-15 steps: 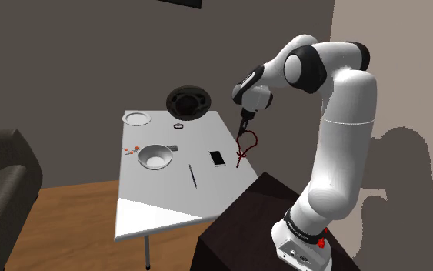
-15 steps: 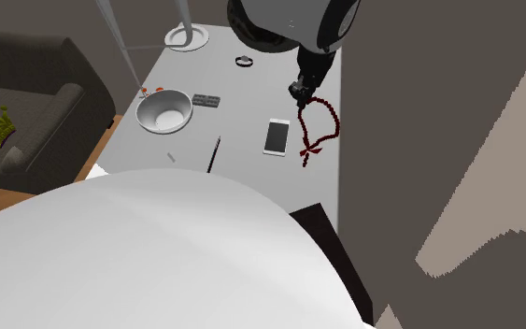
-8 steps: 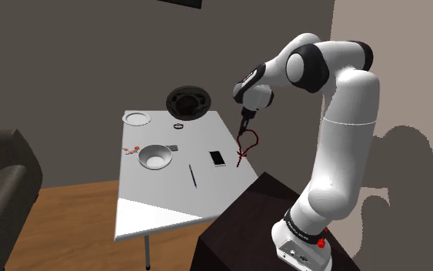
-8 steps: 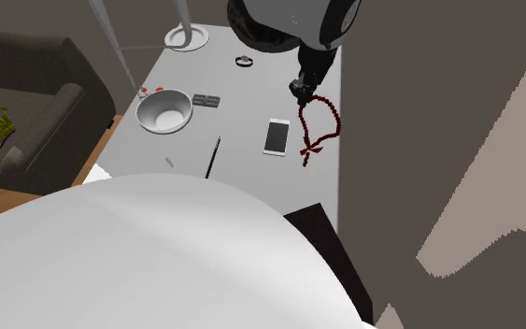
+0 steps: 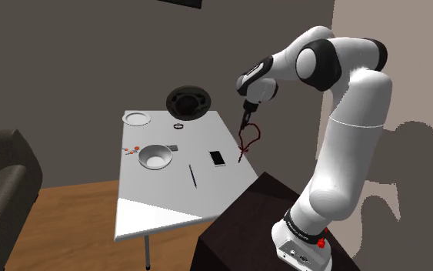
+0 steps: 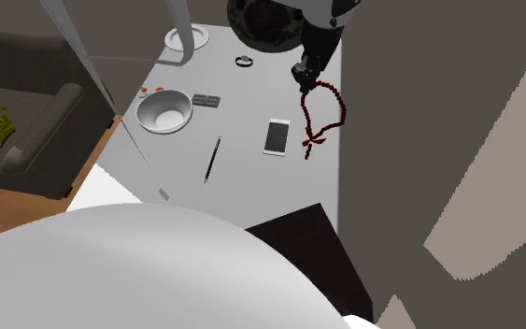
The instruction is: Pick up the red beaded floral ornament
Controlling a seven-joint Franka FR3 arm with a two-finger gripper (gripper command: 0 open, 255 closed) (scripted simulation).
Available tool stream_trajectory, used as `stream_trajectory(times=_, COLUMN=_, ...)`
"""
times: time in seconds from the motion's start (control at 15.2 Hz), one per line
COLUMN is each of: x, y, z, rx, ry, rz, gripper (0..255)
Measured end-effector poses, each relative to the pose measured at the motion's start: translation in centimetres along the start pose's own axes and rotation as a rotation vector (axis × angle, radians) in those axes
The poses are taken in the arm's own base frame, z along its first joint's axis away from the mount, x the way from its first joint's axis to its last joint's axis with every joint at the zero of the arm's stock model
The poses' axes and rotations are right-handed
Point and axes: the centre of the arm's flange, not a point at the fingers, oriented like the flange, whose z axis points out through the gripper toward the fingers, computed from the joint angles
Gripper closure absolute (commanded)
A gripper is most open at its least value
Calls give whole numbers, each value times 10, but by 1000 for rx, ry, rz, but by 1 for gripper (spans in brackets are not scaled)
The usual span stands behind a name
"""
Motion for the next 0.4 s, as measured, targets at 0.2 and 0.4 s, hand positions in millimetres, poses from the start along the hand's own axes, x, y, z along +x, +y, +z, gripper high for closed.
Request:
stream_trajectory(times=0.2, x=1, y=-1, z=-15, rx=0, ry=0, rz=0, gripper=255)
stream_trajectory(times=0.4, x=2, y=-1, z=-28, rx=0, ry=0, rz=0, gripper=255)
